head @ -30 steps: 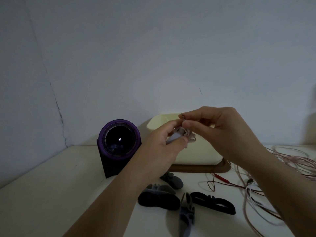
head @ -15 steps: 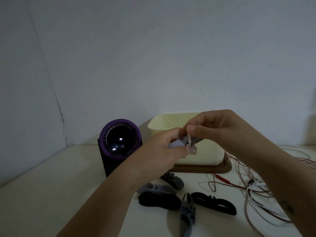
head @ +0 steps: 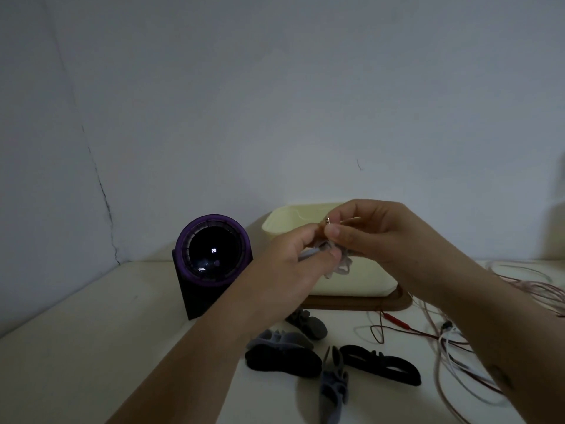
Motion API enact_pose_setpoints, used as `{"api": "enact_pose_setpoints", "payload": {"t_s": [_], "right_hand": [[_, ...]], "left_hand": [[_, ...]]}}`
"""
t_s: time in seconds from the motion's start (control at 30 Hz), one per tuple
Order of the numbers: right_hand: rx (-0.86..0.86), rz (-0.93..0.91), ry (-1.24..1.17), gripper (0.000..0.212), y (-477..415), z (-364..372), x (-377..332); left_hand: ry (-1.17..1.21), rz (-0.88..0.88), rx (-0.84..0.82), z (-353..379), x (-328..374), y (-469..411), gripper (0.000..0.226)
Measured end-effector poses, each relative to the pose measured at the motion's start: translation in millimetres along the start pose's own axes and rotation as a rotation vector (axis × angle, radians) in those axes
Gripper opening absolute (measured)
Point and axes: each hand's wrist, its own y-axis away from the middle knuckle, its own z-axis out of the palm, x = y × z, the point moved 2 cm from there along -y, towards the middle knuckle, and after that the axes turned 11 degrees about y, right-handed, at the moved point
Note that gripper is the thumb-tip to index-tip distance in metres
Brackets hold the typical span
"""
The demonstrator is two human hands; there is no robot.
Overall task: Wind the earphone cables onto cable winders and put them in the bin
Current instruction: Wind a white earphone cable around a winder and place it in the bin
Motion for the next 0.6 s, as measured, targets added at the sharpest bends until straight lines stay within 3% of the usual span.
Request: {"api": "enact_pose_setpoints", "payload": {"t_s": [0.23, 0.3, 0.4, 0.6], "right_hand": [[0.007, 0.020, 0.048, 0.029, 1, -3, -6], [0.010, 0.011, 0.070, 0.026, 1, -3, -7], [0.017, 0.008, 0.095, 0.013, 1, -3, -9], [0.048, 0.013, 0.083, 0.008, 3, -2, -14]], "left_hand": [[0.069, 0.041, 0.090, 2, -3, -1, 0.021], [0.074, 0.061, 0.114, 3, -1, 0, 0.010], [0.047, 0.095, 0.147, 3, 0, 2, 0.013], [0.028, 0.146, 0.149, 7, 6, 3, 0.013]]}}
